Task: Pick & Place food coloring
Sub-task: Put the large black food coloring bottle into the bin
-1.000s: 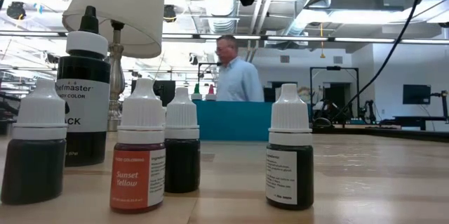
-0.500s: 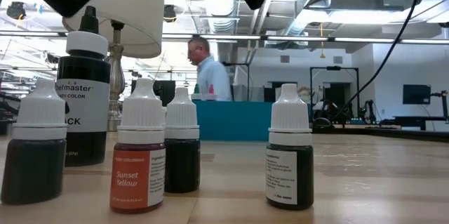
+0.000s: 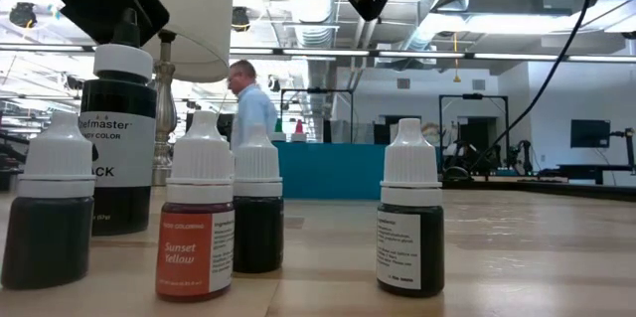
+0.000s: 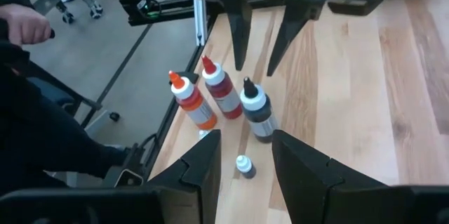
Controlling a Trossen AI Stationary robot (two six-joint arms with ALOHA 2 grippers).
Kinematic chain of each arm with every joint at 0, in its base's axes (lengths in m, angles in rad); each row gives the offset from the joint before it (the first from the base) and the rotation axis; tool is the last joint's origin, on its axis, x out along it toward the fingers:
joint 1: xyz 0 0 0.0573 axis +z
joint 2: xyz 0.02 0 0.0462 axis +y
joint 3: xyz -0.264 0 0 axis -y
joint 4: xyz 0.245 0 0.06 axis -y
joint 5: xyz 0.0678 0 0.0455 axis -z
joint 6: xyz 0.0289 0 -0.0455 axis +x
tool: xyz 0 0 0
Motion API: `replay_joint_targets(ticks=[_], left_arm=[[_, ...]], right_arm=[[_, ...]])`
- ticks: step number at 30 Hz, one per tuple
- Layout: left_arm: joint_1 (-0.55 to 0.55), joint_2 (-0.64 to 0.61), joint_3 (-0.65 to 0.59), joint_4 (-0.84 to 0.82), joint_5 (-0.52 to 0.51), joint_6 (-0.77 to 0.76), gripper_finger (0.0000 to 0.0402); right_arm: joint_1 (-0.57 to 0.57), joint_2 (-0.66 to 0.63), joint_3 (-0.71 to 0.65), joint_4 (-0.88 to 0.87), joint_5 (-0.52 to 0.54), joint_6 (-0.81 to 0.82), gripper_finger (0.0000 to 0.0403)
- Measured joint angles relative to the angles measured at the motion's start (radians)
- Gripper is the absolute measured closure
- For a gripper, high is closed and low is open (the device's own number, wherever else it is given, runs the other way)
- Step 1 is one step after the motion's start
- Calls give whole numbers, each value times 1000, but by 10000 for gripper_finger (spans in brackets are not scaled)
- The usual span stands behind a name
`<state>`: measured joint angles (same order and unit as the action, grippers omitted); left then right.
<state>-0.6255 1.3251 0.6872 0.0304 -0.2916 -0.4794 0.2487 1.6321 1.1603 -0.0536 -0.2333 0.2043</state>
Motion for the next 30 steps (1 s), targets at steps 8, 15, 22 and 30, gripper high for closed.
replay_joint_targets(ticks=[8, 15, 22, 30], left_arm=[[22, 5, 1, 14, 9, 54, 262], [56, 53, 1, 66, 98, 77, 262], [56, 71, 2, 65, 112, 77, 262], [56, 77, 2, 39, 111, 76, 262]], right_arm=[[0, 0, 0, 1, 0, 6, 285], [0, 0, 0, -2, 0, 6, 285], [0, 0, 0, -26, 1, 16, 285], [0, 0, 0, -29, 2, 16, 285]])
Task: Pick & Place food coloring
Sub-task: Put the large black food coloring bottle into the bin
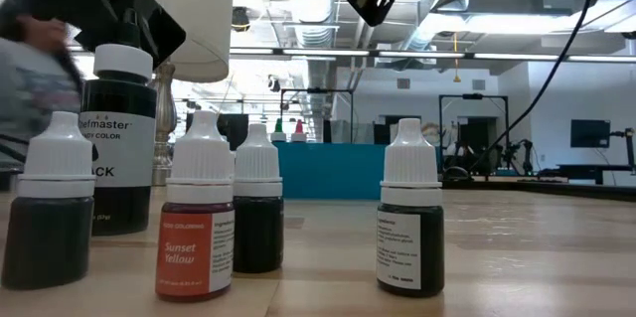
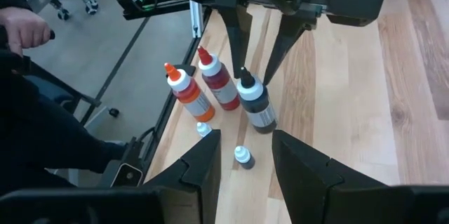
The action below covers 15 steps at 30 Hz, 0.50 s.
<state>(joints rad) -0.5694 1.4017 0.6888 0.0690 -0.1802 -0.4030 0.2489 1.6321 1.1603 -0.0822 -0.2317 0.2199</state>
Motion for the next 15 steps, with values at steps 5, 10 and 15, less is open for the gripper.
replay_joint_targets(ticks=[5, 10, 15], left_arm=[[3, 0, 0, 0, -8, -1, 278], [10, 0, 0, 1, 16, 0, 313], [10, 0, 0, 3, 15, -1, 336]], right_arm=[[0, 0, 0, 0, 0, -1, 285], [0, 0, 0, 0, 2, -1, 285], [0, 0, 0, -1, 2, -2, 285]])
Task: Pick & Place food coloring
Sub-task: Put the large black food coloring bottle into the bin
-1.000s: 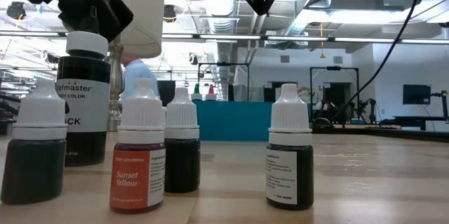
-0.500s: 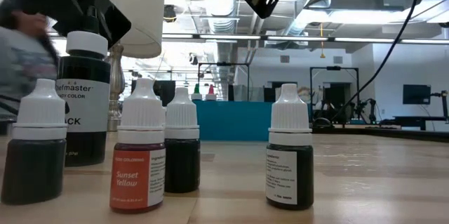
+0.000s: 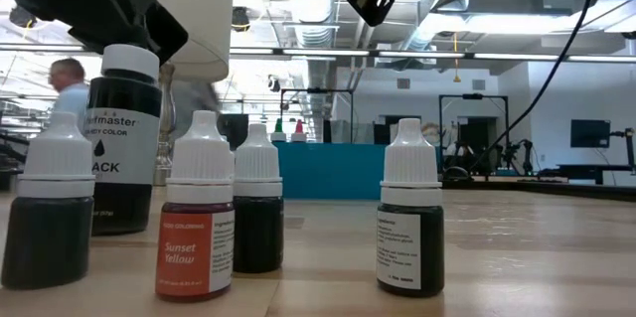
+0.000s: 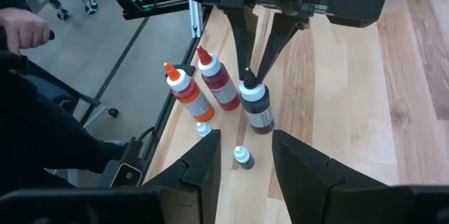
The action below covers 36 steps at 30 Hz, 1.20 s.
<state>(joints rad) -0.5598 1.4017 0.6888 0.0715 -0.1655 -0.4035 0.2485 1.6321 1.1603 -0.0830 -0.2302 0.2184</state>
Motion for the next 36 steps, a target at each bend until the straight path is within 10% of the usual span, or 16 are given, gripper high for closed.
replay_joint_targets(ticks=[36], left_arm=[[16, 8, 0, 33, -86, 0, 400]], right_arm=[[0, 0, 0, -31, 0, 1, 285]])
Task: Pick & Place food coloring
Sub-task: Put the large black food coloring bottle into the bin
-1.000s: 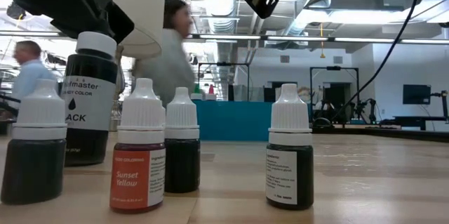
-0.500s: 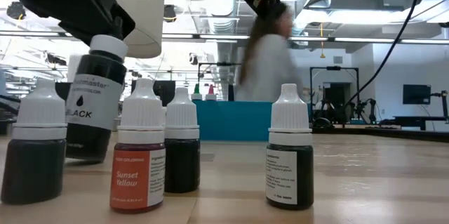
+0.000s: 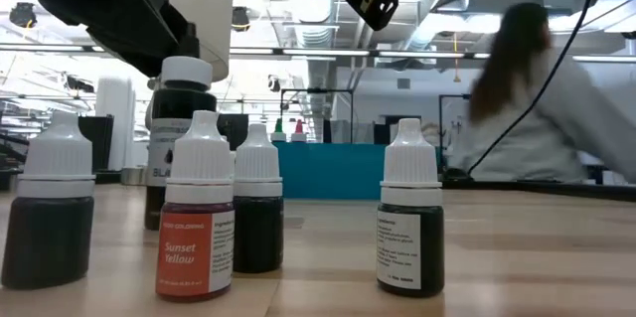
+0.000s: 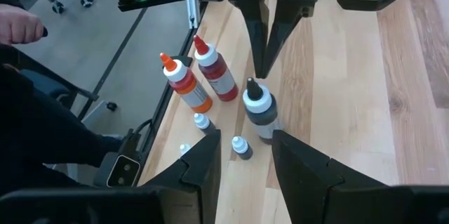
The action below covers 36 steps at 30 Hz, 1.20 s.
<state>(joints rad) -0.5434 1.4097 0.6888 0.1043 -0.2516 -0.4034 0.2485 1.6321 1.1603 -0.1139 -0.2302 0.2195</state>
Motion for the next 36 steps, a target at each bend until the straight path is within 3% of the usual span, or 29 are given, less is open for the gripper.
replay_joint_targets(ticks=[12, 27, 36], left_arm=[[0, 0, 0, 4, 45, 19, 389], [23, 0, 0, 31, 19, 34, 239], [73, 0, 0, 51, 105, 94, 230]], right_arm=[[0, 0, 0, -14, 0, 0, 285], [0, 0, 0, -17, 0, 1, 285], [0, 0, 0, -16, -1, 1, 285]])
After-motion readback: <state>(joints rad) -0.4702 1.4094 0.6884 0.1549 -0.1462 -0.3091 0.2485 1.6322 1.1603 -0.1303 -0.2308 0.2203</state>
